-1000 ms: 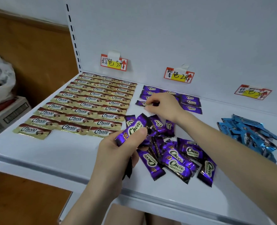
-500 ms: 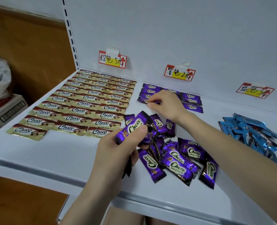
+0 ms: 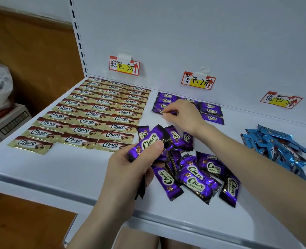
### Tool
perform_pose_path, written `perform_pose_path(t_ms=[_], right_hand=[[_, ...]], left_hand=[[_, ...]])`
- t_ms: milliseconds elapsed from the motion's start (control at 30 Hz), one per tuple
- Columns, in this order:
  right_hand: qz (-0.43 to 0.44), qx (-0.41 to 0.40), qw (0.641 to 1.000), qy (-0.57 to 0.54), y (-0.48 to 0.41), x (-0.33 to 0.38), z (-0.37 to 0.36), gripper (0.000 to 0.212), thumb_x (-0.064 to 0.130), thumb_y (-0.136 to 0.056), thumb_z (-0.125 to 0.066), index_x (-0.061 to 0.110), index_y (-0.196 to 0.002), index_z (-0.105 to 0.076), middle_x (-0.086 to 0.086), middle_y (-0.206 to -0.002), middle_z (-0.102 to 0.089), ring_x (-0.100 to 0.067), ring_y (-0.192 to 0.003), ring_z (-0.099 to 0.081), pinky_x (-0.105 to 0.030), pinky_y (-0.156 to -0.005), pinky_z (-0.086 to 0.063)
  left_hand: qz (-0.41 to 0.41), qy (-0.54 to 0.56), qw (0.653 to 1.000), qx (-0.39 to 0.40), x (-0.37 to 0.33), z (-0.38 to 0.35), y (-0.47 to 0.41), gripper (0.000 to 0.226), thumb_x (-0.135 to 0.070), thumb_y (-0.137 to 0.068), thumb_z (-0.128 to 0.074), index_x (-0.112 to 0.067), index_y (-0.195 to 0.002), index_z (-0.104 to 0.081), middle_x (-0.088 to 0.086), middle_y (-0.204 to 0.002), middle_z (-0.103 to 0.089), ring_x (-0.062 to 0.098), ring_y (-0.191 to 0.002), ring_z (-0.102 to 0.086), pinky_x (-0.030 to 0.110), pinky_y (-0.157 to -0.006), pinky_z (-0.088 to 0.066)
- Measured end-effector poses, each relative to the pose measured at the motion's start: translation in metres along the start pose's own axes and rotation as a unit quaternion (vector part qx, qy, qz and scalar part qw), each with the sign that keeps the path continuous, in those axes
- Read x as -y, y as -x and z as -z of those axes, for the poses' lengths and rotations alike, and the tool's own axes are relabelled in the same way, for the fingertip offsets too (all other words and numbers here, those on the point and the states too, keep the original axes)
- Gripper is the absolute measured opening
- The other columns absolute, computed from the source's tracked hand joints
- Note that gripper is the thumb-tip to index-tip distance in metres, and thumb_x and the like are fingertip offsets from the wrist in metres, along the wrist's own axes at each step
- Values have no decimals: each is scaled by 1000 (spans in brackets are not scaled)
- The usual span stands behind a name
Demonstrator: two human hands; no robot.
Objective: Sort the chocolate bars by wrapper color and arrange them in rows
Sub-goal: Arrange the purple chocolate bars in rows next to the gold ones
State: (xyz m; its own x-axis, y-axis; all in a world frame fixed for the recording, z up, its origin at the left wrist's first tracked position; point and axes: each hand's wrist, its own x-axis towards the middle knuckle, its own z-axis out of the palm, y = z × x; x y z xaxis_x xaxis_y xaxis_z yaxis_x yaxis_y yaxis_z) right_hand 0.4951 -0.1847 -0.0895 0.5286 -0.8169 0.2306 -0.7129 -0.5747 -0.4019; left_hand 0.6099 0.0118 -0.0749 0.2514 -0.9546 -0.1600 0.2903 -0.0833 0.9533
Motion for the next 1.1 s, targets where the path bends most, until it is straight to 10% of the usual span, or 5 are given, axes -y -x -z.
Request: perform_pose_path(t_ms=[433,1100], right_hand=[[183,97,978,-3,42,43,1,22,16,-85,-60,5,-102,-70,-12,-101,-67,-21,-98,-56,-19,-82,-30],[-8,156,986,-50,56,45,27,30,23,-77,-69,16,-104,-58,7,-94,-54,-9,-88,-50,-20,-77,-43]], left_hand=[[-1,4,1000,7,4,3,19,34,-49,-45,-71,-17,-50,-59,8,-44,-44,13,-36,-35,17,-37,-30],[2,3,999,-34,-1,-5,24,45,-37,-65,-69,5,-69,-56,12,-44,-40,14,-37,-33,17,-37,-28]])
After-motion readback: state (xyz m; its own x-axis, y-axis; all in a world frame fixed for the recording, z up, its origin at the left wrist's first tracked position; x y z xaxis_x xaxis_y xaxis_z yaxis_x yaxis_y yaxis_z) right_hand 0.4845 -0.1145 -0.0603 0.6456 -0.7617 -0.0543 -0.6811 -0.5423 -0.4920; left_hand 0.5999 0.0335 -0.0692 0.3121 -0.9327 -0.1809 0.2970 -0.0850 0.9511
